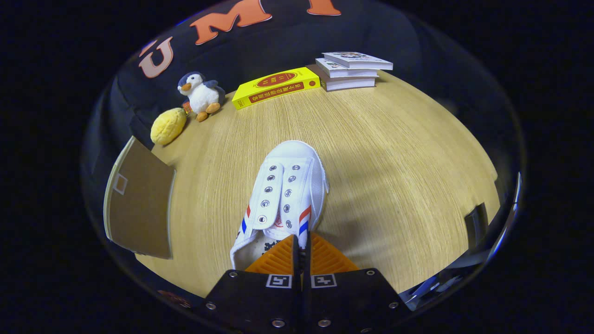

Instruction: Open the storage box then place both shoes into the box .Put the left shoe in first, then the right shoe, with the right side of both shoes facing outward in a uniform manner.

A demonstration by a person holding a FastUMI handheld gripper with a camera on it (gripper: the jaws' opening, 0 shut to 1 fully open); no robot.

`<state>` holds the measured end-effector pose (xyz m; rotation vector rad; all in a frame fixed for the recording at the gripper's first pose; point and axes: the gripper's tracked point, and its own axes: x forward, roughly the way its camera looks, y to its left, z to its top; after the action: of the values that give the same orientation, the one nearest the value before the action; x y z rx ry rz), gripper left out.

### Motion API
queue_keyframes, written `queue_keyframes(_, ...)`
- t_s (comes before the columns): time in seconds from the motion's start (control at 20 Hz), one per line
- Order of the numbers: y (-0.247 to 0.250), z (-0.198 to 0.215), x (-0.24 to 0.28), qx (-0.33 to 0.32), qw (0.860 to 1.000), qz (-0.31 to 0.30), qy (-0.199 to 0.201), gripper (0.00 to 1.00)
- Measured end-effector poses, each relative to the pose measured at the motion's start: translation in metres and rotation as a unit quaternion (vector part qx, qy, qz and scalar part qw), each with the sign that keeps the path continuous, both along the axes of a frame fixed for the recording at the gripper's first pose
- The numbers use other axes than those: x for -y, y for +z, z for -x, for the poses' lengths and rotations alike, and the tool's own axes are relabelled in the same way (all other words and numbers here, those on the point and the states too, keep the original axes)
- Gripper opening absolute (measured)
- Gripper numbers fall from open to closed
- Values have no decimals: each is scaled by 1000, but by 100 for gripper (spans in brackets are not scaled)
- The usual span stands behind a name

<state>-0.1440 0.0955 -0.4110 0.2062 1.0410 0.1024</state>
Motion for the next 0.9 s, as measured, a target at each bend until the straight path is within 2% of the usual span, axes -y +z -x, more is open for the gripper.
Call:
queue_keyframes(0.4,62,-29,-28,52,998,-34,8,0)
queue_keyframes(0.9,152,-46,-90,82,994,-28,70,1)
